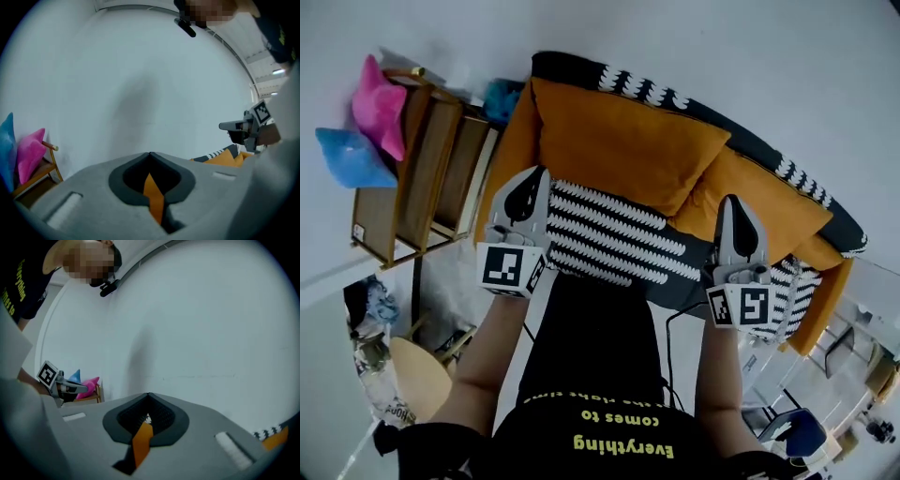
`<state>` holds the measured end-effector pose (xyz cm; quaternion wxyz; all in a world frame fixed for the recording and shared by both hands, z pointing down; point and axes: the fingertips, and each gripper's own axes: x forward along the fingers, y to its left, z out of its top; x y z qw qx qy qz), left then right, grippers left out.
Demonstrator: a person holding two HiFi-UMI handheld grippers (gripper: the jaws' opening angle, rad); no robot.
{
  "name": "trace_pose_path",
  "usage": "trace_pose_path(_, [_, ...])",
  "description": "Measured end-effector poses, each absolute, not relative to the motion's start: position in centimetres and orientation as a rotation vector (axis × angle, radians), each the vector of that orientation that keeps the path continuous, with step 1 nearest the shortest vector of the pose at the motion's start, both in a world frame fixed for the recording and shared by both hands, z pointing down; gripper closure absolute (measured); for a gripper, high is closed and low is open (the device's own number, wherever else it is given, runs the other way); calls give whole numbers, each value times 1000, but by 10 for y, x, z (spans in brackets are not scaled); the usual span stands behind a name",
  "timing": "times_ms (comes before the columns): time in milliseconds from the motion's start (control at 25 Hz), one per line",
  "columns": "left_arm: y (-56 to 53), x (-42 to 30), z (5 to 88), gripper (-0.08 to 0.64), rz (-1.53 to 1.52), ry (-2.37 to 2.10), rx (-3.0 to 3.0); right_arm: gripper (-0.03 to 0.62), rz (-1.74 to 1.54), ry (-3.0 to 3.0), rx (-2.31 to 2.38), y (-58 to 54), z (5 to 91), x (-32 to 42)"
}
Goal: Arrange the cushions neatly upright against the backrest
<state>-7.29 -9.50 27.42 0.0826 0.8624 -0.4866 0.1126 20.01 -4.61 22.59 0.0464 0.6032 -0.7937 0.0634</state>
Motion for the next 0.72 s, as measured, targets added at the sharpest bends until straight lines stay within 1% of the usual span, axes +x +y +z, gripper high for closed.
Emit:
trace_pose_path(120, [-91,-57,235,561,313,-1456,2597,581,68,-2448,1820,-41,181,194])
trace_pose_path(360, [-72,-34,158,561,239,-1443,2670,581,-26,-2526,1820,-24,106,186])
trace_pose_path(480, [-63,-24,128,561,225,-1442,2731,581,-125,-2497,1829,-15,83,185])
trace_pose_path(720, [-48,-14,91,561,189,-1419,2780,581,-108,-2539,1868,1,54,183])
